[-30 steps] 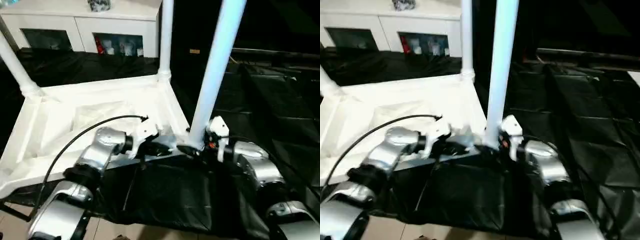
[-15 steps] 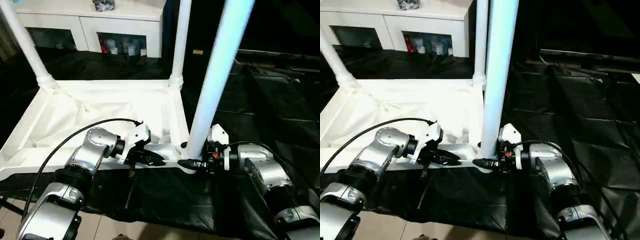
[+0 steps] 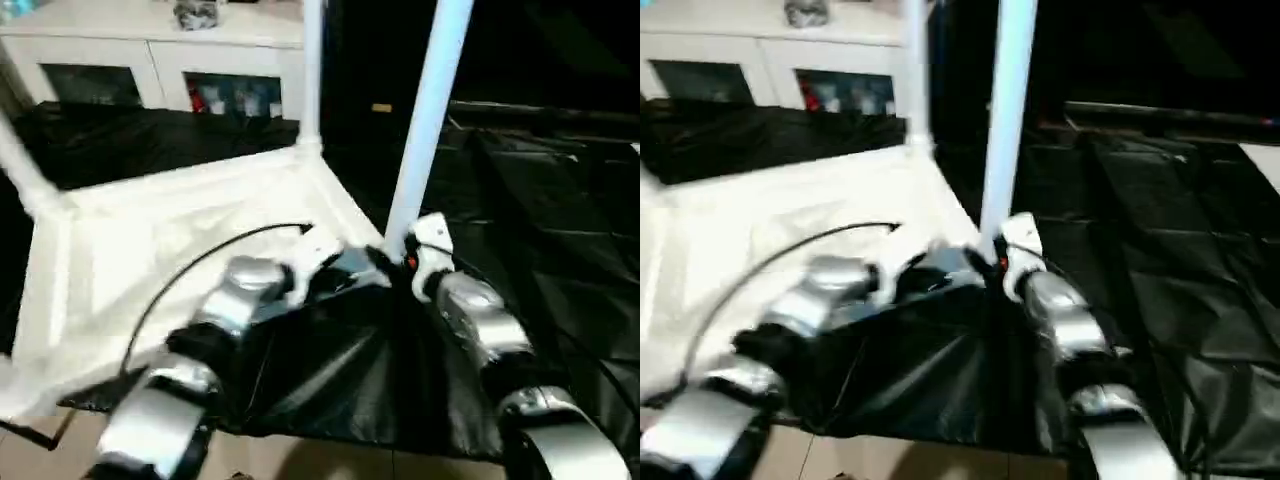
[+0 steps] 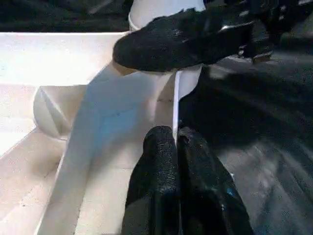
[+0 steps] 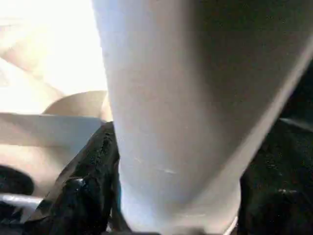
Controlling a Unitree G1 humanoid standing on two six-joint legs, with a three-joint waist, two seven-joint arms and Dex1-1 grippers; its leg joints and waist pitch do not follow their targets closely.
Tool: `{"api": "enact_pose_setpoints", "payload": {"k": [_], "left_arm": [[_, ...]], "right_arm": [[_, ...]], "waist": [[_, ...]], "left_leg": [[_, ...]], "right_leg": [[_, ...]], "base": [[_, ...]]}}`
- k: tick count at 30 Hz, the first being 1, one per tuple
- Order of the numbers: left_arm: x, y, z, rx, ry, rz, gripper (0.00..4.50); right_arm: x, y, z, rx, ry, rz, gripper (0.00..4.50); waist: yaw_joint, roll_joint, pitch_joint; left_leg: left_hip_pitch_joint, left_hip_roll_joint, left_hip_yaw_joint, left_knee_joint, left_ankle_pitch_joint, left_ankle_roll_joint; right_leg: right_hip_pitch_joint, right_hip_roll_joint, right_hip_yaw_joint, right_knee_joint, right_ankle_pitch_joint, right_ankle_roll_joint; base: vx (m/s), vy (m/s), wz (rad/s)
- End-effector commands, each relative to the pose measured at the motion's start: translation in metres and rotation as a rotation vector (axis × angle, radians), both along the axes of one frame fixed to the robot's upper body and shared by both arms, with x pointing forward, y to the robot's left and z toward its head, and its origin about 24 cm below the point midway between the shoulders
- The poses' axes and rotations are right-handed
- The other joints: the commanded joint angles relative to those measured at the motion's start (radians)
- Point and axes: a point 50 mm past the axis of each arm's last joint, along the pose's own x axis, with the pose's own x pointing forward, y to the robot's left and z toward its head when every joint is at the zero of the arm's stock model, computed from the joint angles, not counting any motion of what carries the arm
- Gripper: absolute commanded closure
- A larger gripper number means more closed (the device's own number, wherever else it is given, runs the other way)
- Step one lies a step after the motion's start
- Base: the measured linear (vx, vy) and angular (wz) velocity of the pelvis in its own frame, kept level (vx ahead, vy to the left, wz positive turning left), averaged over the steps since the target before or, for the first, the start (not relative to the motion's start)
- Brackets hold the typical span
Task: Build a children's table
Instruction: Rotate leg to tighten
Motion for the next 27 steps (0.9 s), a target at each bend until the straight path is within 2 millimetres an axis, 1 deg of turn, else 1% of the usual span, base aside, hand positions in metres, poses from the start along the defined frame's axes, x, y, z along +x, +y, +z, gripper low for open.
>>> {"api": "enact_pose_setpoints", "payload": {"k": [1,2,4,6,8,10,11,13,14,15,16,17,18,19,20,21,23,24,25,26,27], "left_arm": [[0.001,-0.028,0.012,-0.058,-0.059,-0.02,4.5],[0.0,-0.029,0.011,-0.06,-0.059,-0.026,4.5],[0.0,-0.029,0.011,-0.059,-0.06,-0.024,4.5],[-0.003,-0.023,0.01,-0.064,-0.07,-0.09,4.5],[-0.007,-0.015,0.008,-0.061,-0.054,-0.138,4.5],[-0.007,-0.013,0.007,-0.059,-0.054,-0.151,4.5],[-0.01,-0.007,0.006,-0.054,-0.038,-0.189,4.5],[-0.013,0.003,0.004,-0.042,-0.009,-0.234,4.5],[-0.014,0.006,0.003,-0.037,-0.001,-0.245,4.5],[-0.015,0.01,0.003,-0.034,0.006,-0.265,4.5],[-0.015,0.01,0.003,-0.034,0.006,-0.265,4.5],[-0.015,0.012,0.003,-0.032,0.011,-0.279,4.5],[-0.016,0.016,0.004,-0.033,0.02,-0.303,4.5],[-0.017,0.018,0.005,-0.034,0.025,-0.314,4.5],[-0.017,0.02,0.005,-0.036,0.028,-0.321,4.5],[-0.017,0.023,0.007,-0.039,0.037,-0.334,4.5],[-0.018,0.029,0.008,-0.04,0.056,-0.358,4.5],[-0.019,0.032,0.009,-0.041,0.065,-0.375,4.5],[-0.019,0.032,0.009,-0.041,0.065,-0.375,4.5],[-0.02,0.035,0.009,-0.045,0.081,-0.399,4.5],[-0.022,0.038,0.01,-0.046,0.093,-0.42,4.5]], "right_arm": [[-0.019,0.043,-0.026,-0.018,0.106,0.156,1.18],[-0.019,0.044,-0.025,-0.004,0.101,0.153,1.04],[-0.018,0.045,-0.025,0.003,0.099,0.145,0.94],[-0.015,0.04,-0.019,0.059,0.086,0.168,0.69],[-0.014,0.032,-0.015,0.053,0.056,0.206,0.54],[-0.014,0.029,-0.014,0.055,0.05,0.219,0.54],[-0.016,0.023,-0.012,0.056,0.038,0.27,0.54],[-0.021,0.014,-0.01,0.046,0.027,0.369,0.54],[-0.022,0.011,-0.01,0.042,0.027,0.4,0.54],[-0.026,0.008,-0.009,0.043,0.031,0.455,0.54],[-0.026,0.008,-0.009,0.043,0.031,0.455,0.54],[-0.028,0.007,-0.009,0.045,0.034,0.49,0.54],[-0.033,0.002,-0.008,0.044,0.043,0.553,0.54],[-0.036,0.0,-0.008,0.044,0.053,0.589,0.54],[-0.038,-0.002,-0.008,0.043,0.061,0.613,0.54],[-0.042,-0.007,-0.008,0.047,0.074,0.66,0.54],[-0.048,-0.014,-0.005,0.058,0.093,0.729,0.54],[-0.05,-0.017,-0.004,0.058,0.1,0.757,0.54],[-0.05,-0.017,-0.004,0.058,0.1,0.757,0.54],[-0.052,-0.02,-0.003,0.051,0.111,0.788,0.54],[-0.054,-0.022,-0.002,0.042,0.118,0.813,0.54]], "waist": [[-0.002,-0.01,-0.047],[-0.002,-0.011,-0.047],[-0.003,-0.01,-0.046],[-0.003,-0.012,-0.047],[-0.002,-0.011,-0.048],[-0.002,-0.012,-0.05],[-0.002,-0.012,-0.05],[0.003,-0.013,-0.051],[0.005,-0.012,-0.055],[0.008,-0.012,-0.055],[0.01,-0.012,-0.056],[0.01,-0.011,-0.058],[0.01,-0.013,-0.06],[0.013,-0.012,-0.061],[0.017,-0.012,-0.06],[0.02,-0.012,-0.06],[0.025,-0.012,-0.06],[0.028,-0.01,-0.059],[0.028,-0.011,-0.058],[0.03,-0.012,-0.057],[0.031,-0.01,-0.055]], "left_leg": [[0.012,0.019,-0.016,-0.067,-0.349,0.02],[0.009,0.019,-0.016,-0.069,-0.347,0.025],[0.009,0.02,-0.017,-0.07,-0.352,0.027],[0.009,0.019,-0.017,-0.069,-0.355,0.032],[0.006,0.021,-0.017,-0.07,-0.338,0.036],[0.005,0.022,-0.015,-0.069,-0.325,0.042],[0.004,0.022,-0.014,-0.068,-0.311,0.047],[0.003,0.024,-0.013,-0.065,-0.305,0.06],[0.001,0.025,-0.011,-0.063,-0.274,0.068],[-0.001,0.026,-0.008,-0.062,-0.244,0.078],[0.0,0.027,-0.007,-0.059,-0.23,0.082],[-0.001,0.028,-0.006,-0.057,-0.207,0.088],[-0.005,0.026,-0.006,-0.054,-0.185,0.096],[-0.003,0.026,-0.006,-0.053,-0.179,0.103],[-0.001,0.028,-0.003,-0.05,-0.178,0.116],[-0.002,0.027,-0.004,-0.052,-0.177,0.119],[0.0,0.029,-0.004,-0.05,-0.182,0.124],[0.002,0.031,-0.004,-0.052,-0.19,0.119],[0.002,0.031,-0.004,-0.053,-0.197,0.115],[0.003,0.031,-0.005,-0.054,-0.211,0.104],[0.004,0.031,-0.005,-0.056,-0.227,0.093]], "right_leg": [[0.024,-0.051,0.032,-0.092,-0.438,-0.15],[0.026,-0.05,0.032,-0.092,-0.431,-0.15],[0.026,-0.049,0.032,-0.09,-0.423,-0.153],[0.027,-0.05,0.032,-0.091,-0.432,-0.15],[0.03,-0.051,0.033,-0.088,-0.407,-0.156],[0.032,-0.051,0.034,-0.083,-0.371,-0.168],[0.033,-0.05,0.034,-0.08,-0.348,-0.178],[0.035,-0.052,0.034,-0.08,-0.338,-0.186],[0.04,-0.052,0.034,-0.073,-0.294,-0.198],[0.042,-0.048,0.033,-0.067,-0.244,-0.211],[0.042,-0.047,0.033,-0.063,-0.219,-0.219],[0.042,-0.046,0.033,-0.056,-0.167,-0.239],[0.046,-0.045,0.031,-0.05,-0.13,-0.252],[0.048,-0.044,0.03,-0.048,-0.114,-0.256],[0.044,-0.044,0.032,-0.047,-0.096,-0.267],[0.046,-0.044,0.031,-0.047,-0.101,-0.267],[0.046,-0.045,0.032,-0.046,-0.106,-0.271],[0.043,-0.046,0.032,-0.049,-0.123,-0.27],[0.043,-0.046,0.032,-0.05,-0.134,-0.268],[0.043,-0.048,0.032,-0.052,-0.163,-0.263],[0.042,-0.048,0.033,-0.056,-0.195,-0.256]], "base": [[0.0,0.0,0.0],[0.0,0.0,0.0],[0.0,0.0,0.0],[0.0,0.0,0.0],[0.0,0.0,0.0],[0.0,0.0,0.0],[0.0,0.0,0.0],[0.0,0.0,0.0],[0.0,0.0,0.0],[0.0,0.0,0.0],[0.0,0.0,0.0],[0.0,0.0,0.0],[0.0,0.0,0.0],[0.0,0.0,0.0],[0.0,0.0,0.0],[0.0,0.0,0.0],[0.0,0.0,0.0],[0.0,0.0,0.0],[0.0,0.0,0.0],[0.0,0.0,0.0],[0.0,0.0,0.0]]}}
